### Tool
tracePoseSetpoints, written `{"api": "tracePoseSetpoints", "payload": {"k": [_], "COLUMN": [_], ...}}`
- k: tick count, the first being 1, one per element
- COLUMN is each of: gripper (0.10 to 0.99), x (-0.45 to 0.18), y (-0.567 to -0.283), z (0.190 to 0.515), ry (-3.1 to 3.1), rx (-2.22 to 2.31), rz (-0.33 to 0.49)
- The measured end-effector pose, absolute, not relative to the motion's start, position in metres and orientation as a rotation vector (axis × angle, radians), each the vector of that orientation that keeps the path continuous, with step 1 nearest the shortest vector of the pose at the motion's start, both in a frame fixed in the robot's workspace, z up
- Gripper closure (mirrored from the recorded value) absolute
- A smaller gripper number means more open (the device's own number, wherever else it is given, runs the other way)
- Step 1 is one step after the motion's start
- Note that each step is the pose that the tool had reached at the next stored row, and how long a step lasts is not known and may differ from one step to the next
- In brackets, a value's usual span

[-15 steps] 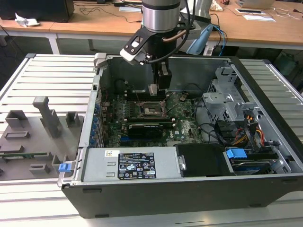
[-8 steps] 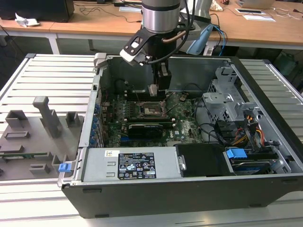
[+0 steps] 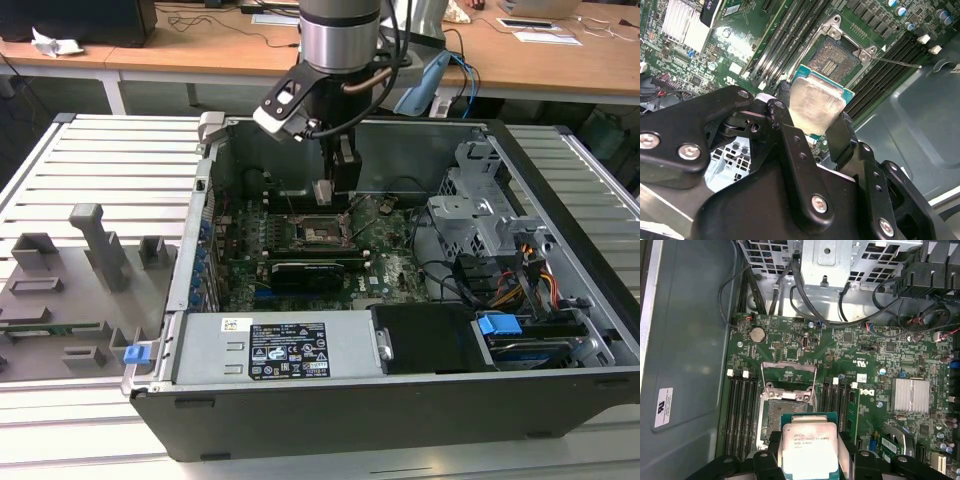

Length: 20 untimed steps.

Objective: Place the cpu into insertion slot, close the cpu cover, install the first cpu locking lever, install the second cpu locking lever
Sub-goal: 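Place the cpu into insertion slot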

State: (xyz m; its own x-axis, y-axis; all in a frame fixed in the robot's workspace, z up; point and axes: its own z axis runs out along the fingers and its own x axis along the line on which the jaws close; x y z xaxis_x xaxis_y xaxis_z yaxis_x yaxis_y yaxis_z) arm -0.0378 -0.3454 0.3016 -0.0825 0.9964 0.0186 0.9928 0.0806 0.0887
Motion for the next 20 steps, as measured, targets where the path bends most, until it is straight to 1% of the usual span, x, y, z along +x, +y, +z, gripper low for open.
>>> {"api": "tracePoseSetpoints", "payload": {"k": [13, 15, 20], "gripper": [0.557, 0.557, 0.557], "x": [-0.038, -0.038, -0.039], "y": [-0.345, -0.345, -0.345], "z": [0.298, 0.297, 0.287], "ry": [2.275, 2.269, 2.240], "rx": [2.096, 2.091, 2.116], "rz": [0.121, 0.107, 0.100]}}
